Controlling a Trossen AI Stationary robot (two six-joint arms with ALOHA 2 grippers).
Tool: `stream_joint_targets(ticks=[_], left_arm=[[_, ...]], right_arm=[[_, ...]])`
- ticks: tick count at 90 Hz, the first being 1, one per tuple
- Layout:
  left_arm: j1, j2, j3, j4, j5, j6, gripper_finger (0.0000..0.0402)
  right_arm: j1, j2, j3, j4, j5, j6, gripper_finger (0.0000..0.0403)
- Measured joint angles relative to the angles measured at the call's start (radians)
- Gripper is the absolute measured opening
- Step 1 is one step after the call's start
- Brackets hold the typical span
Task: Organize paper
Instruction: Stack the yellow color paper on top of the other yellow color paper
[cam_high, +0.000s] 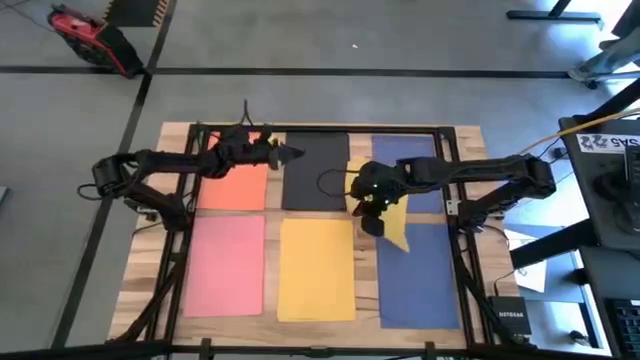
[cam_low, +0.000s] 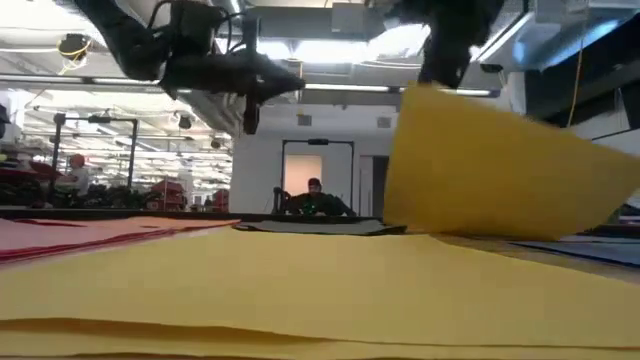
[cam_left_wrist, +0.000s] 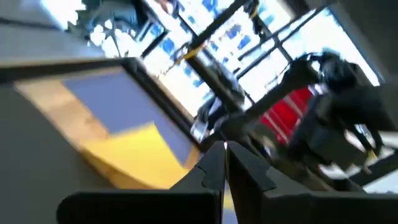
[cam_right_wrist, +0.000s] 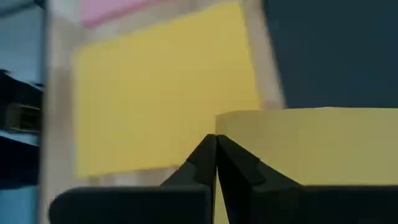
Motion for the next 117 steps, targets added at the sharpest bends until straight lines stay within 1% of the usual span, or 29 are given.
stream_joint_targets(ticks=[8,22,39,48,61,73,84,98,117], left_arm=[[0.028,0.0,0.027,-0.038,0.0,-0.008,0.0],[0.066,0.0,0.059,-0.115,0.0,0.0,0.0],[0.094,0.0,0.061,-0.144,0.005,-0.002,0.0],[0.106,0.0,0.061,-0.161,0.006,0.007,0.0],[0.115,0.0,0.062,-0.186,0.011,0.028,0.0],[0.126,0.0,0.061,-0.188,0.023,0.031,0.0],[0.143,0.0,0.061,-0.18,0.022,0.027,0.0],[0.155,0.0,0.061,-0.2,0.028,0.037,0.0],[0.152,0.0,0.06,-0.24,0.032,0.058,0.0]], right_arm=[[0.056,0.015,0.013,0.039,0.004,0.076,0.0],[0.153,0.073,0.017,0.181,0.026,0.214,0.0],[0.237,0.186,0.017,0.397,0.028,0.355,0.0],[0.263,0.253,0.034,0.465,0.035,0.405,0.0],[0.28,0.365,0.145,0.467,0.032,0.373,0.0],[0.279,0.475,0.27,0.466,-0.009,0.319,0.0],[0.279,0.541,0.351,0.467,-0.041,0.272,0.0],[0.279,0.592,0.394,0.467,-0.108,0.217,0.0],[0.279,0.602,0.396,0.458,-0.172,0.15,0.0]])
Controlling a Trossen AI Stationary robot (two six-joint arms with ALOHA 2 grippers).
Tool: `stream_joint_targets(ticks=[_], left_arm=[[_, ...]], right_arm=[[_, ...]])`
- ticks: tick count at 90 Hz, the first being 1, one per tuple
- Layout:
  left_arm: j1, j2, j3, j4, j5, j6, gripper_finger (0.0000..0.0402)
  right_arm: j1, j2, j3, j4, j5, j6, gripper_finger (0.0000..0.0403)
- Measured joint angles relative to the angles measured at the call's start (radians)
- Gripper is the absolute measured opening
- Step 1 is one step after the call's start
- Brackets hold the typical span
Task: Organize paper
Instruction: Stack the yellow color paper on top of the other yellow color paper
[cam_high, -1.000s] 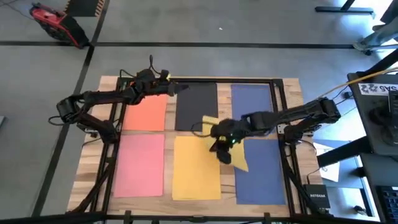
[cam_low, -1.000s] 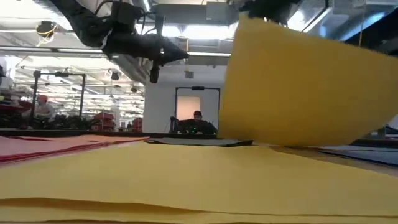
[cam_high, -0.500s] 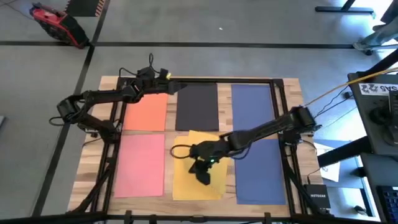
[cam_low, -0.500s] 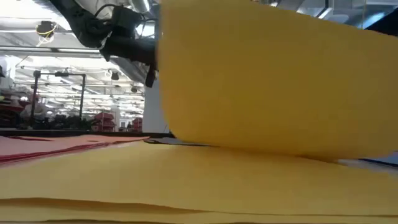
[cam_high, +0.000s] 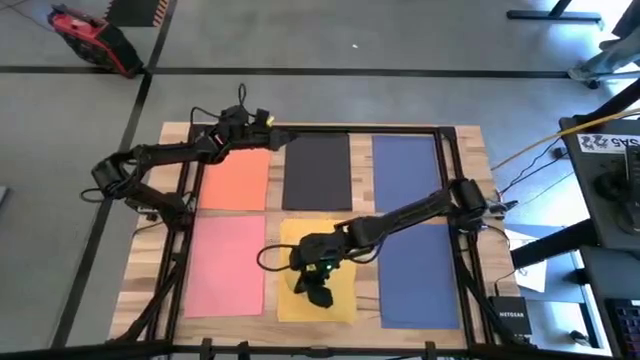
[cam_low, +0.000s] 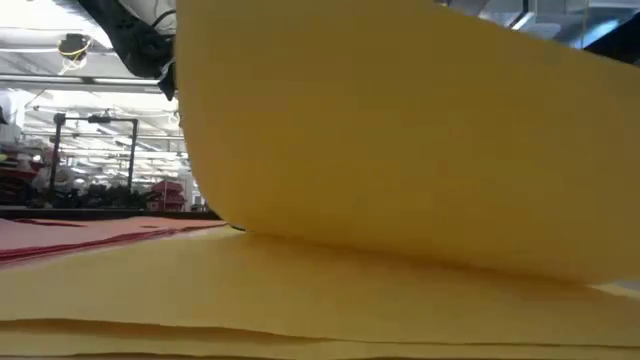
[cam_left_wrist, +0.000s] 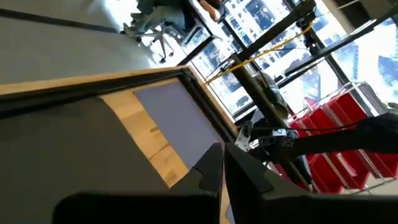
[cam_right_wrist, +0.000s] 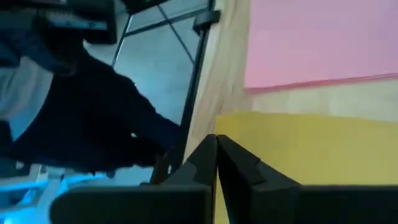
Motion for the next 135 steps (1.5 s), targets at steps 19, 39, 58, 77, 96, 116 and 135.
stream_joint_targets(ticks=[19,39,58,77,96,116,135], left_arm=[[-0.001,0.0,0.0,-0.001,0.0,0.023,0.0],[-0.001,0.0,0.0,-0.016,-0.001,0.053,0.0],[-0.001,0.0,0.0,-0.023,-0.01,0.066,0.0],[-0.006,0.001,0.0,-0.024,-0.012,0.073,0.0],[-0.013,0.001,0.0,-0.053,-0.027,0.075,0.0],[-0.012,0.001,0.0,-0.071,-0.028,0.08,0.0],[-0.012,0.001,0.0,-0.095,-0.028,0.1,0.0]], right_arm=[[0.0,0.007,-0.001,-0.054,-0.029,-0.085,0.0],[-0.014,0.007,-0.001,-0.094,-0.043,-0.188,0.0],[-0.029,0.029,-0.001,-0.099,-0.062,-0.238,0.0],[-0.027,0.03,-0.001,-0.096,-0.068,-0.265,0.0],[-0.027,0.03,-0.001,-0.089,-0.07,-0.289,0.0],[-0.027,0.03,-0.001,-0.041,-0.085,-0.293,0.0],[-0.027,0.03,-0.001,-0.035,-0.105,-0.299,0.0007]])
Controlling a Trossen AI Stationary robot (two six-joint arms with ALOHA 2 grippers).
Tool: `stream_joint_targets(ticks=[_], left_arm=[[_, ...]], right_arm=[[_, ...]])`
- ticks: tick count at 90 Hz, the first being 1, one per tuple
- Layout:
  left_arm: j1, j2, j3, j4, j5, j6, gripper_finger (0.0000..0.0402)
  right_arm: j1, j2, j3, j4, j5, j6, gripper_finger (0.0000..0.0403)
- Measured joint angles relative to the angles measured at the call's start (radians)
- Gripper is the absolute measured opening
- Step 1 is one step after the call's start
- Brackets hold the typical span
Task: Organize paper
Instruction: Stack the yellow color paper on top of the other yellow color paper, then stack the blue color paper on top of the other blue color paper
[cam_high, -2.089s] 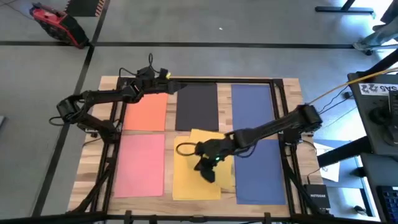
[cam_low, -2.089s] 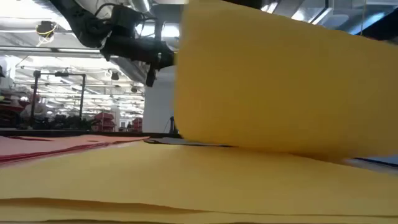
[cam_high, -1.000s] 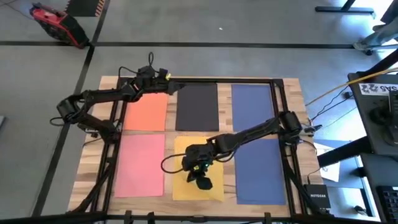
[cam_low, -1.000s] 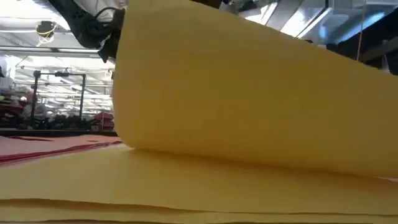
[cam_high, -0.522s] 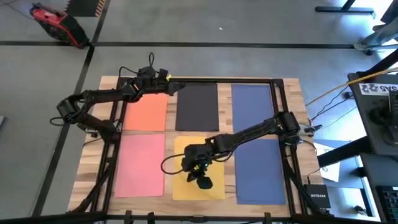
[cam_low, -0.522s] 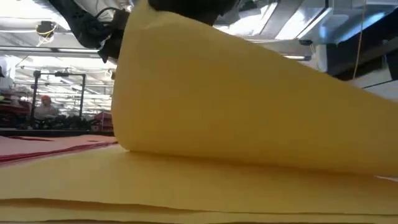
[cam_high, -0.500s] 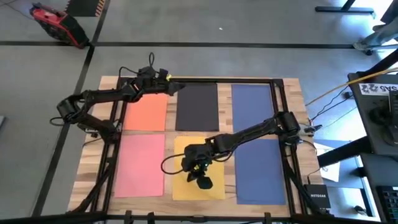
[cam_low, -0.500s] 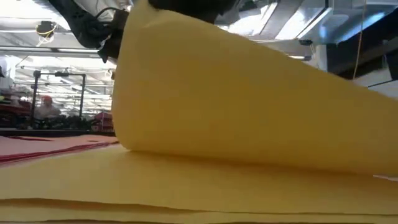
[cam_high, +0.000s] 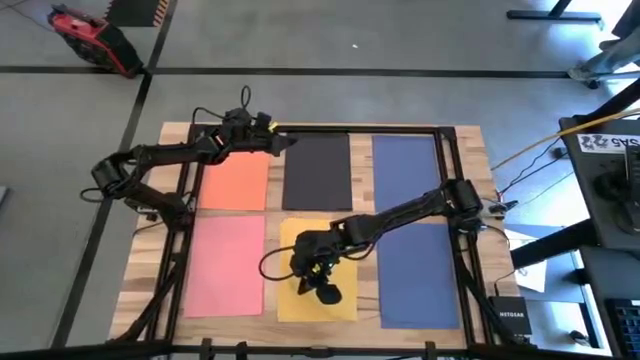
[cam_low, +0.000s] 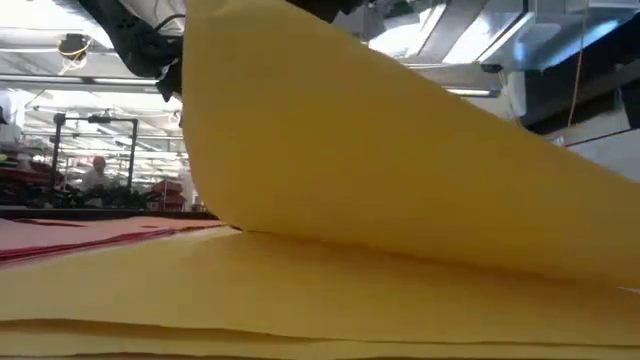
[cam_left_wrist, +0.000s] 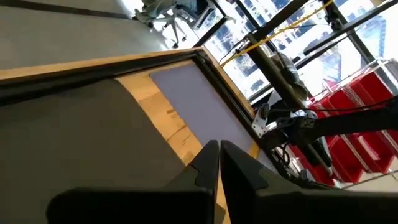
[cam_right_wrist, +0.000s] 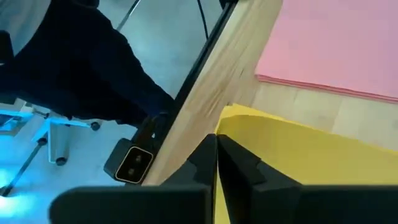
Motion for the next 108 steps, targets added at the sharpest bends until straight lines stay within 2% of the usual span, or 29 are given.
stream_joint_targets(ticks=[11,33,42,53,72,96,108], left_arm=[[0.0,0.0,0.0,-0.012,0.0,0.0,0.0],[0.0,0.0,0.0,-0.026,0.0,0.007,0.0],[0.0,0.0,0.0,-0.028,0.001,0.018,0.0],[0.0,0.0,0.0,-0.027,0.018,0.028,0.0],[0.0,0.0,0.0,-0.03,0.048,0.026,0.0],[0.0,0.0,0.0,-0.03,0.073,0.019,0.0],[0.0,0.0,0.0,-0.038,0.079,0.019,0.0]], right_arm=[[0.0,0.0,0.0,0.005,0.017,-0.012,0.0036],[0.0,0.0,0.0,0.024,0.074,-0.011,0.0136],[-0.002,0.0,0.0,0.012,0.092,0.006,0.0147],[-0.019,-0.027,0.0,-0.077,0.131,0.035,0.012],[-0.035,-0.129,0.0,-0.362,0.285,-0.028,0.0011],[-0.055,-0.19,0.0,-0.663,0.437,0.011,0.0002],[-0.068,-0.193,-0.001,-0.761,0.446,0.085,0.0001]])
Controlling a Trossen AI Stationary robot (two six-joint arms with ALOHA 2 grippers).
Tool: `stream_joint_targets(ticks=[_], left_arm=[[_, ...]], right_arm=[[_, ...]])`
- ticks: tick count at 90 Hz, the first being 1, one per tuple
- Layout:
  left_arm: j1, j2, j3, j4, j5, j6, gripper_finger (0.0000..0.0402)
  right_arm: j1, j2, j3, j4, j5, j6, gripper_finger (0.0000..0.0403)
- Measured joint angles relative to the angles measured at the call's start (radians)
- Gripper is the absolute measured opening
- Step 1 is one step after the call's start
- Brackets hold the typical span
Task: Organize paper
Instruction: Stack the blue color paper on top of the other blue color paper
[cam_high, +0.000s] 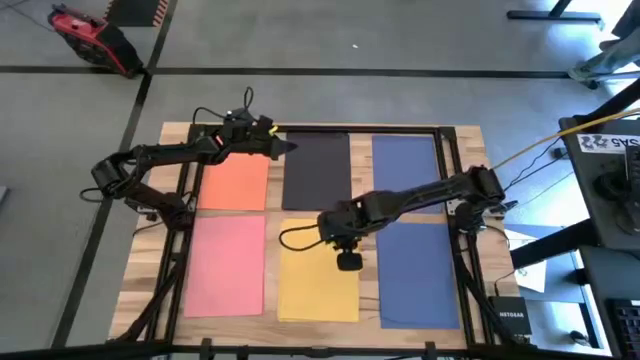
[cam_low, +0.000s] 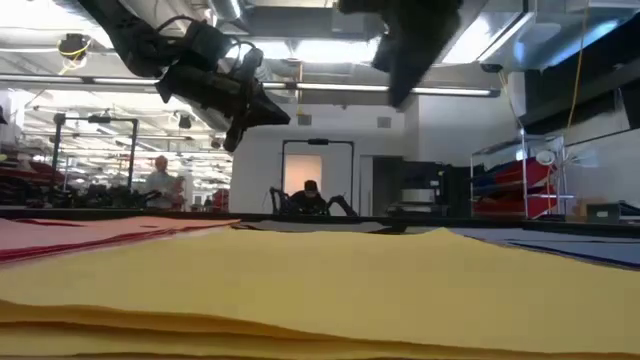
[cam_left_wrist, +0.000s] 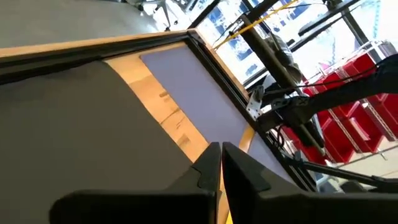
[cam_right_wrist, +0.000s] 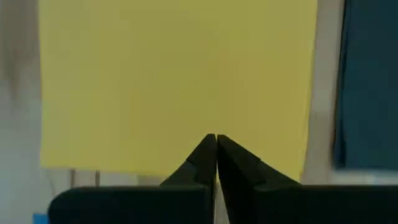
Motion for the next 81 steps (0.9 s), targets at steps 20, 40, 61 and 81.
stream_joint_targets(ticks=[20,40,61,81], left_arm=[[0.0,0.0,0.0,-0.019,0.017,0.019,0.0],[0.004,0.0,0.0,-0.034,0.066,0.031,0.0],[0.02,0.0,-0.001,-0.051,0.112,0.054,0.0],[0.045,0.0,0.0,-0.073,0.113,0.09,0.0]], right_arm=[[-0.027,-0.03,-0.021,-0.073,0.054,0.118,0.0],[-0.047,-0.132,-0.168,-0.036,0.078,0.246,0.0],[-0.051,-0.292,-0.453,0.147,0.102,0.317,0.0],[-0.058,-0.361,-0.696,0.23,0.105,0.359,0.0]])
